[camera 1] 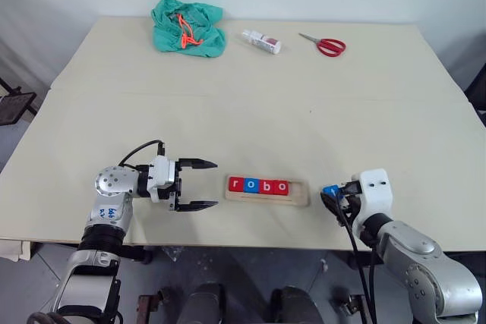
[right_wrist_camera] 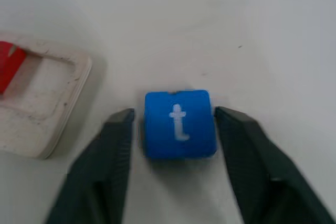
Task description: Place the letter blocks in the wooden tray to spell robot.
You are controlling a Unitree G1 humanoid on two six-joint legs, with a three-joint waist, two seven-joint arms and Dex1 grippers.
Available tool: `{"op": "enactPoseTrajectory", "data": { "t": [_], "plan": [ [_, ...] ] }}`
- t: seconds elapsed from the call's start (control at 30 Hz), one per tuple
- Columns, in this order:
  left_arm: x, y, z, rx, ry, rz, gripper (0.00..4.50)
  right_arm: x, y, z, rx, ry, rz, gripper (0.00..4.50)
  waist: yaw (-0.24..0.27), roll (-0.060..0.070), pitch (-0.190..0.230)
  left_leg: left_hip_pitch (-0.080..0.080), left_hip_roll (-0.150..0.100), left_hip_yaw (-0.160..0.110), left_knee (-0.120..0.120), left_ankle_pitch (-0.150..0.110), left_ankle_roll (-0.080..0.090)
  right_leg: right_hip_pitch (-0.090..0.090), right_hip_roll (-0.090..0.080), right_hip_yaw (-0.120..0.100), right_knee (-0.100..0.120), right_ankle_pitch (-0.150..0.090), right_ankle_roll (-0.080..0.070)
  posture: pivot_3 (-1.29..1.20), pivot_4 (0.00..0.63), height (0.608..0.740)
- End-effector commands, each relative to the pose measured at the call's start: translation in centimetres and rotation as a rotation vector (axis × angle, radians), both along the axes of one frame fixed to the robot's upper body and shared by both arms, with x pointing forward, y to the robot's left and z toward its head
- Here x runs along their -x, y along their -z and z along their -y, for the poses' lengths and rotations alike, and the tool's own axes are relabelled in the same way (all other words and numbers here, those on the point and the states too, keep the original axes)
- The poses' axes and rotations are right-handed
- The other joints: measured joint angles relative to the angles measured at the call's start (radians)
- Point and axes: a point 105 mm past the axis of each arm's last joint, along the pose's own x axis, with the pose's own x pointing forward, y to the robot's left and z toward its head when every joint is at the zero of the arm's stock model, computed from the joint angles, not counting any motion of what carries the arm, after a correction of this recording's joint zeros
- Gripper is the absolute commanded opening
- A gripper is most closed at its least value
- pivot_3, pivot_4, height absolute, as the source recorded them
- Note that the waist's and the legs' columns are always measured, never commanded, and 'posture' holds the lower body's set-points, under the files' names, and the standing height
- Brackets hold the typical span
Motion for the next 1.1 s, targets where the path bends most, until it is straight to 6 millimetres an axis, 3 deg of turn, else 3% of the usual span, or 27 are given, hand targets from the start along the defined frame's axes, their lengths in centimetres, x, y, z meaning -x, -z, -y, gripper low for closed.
{"op": "enactPoseTrajectory", "data": {
  "t": [0.03,0.07,0.1,0.3,0.47,0.73,1.1],
  "plan": [
    [-0.2,-1.2,-0.3,0.008,-0.004,0.041,4.5,0.5,-1.6,-0.2,0.005,-0.045,0.066,4.11,0.0,0.0,0.0,0.0,0.0,0.0,0.0,0.0,0.0,0.0,0.0,0.0,0.0,0.0,0.0,0.0,0.15,0.74],
    [-0.3,-1.2,-0.3,0.008,-0.003,0.042,4.5,0.6,-1.8,-0.2,0.007,-0.062,0.071,4.42,0.0,0.0,0.0,0.0,0.0,0.0,0.0,0.0,0.0,0.0,0.0,0.0,0.0,0.0,0.0,0.0,0.15,0.74],
    [-0.3,-1.2,-0.3,0.008,-0.003,0.042,4.5,0.7,-1.9,-0.2,0.008,-0.081,0.072,4.47,0.0,0.0,0.0,0.0,0.0,0.0,0.0,0.0,0.0,0.0,0.0,0.0,0.0,0.0,0.0,0.0,0.15,0.74],
    [-0.4,-1.2,-0.3,0.009,0.0,0.04,4.5,1.4,-2.4,1.2,0.072,-0.216,0.043,4.47,0.002,0.0,0.0,0.0,0.0,0.0,0.0,0.0,0.0,0.001,0.0,0.0,-0.003,0.0,0.0,0.0,0.15,0.74],
    [-0.5,-1.2,-0.3,0.007,0.004,0.034,4.5,1.5,-3.7,1.3,0.147,-0.458,0.108,4.47,0.002,0.0,0.0,0.0,0.0,0.001,0.0,0.0,0.0,0.003,0.0,-0.001,-0.005,0.0,0.0,0.0,0.15,0.74],
    [-0.3,-1.0,-0.3,0.002,0.011,0.031,4.5,-0.1,-2.9,4.0,0.337,-0.878,0.073,4.47,0.001,0.0,0.0,0.0,0.0,0.002,0.0,0.001,0.002,0.006,0.0,-0.004,-0.011,0.0,0.0,0.0,0.15,0.74],
    [0.8,-0.9,-0.9,-0.003,-0.01,0.024,4.5,-3.7,-1.8,4.1,0.405,-1.023,0.062,4.47,-0.001,0.0,0.0,-0.001,0.001,0.001,0.001,0.001,0.002,0.006,0.0,-0.005,-0.012,0.0,0.0,0.0,0.15,0.74]
  ]
}}
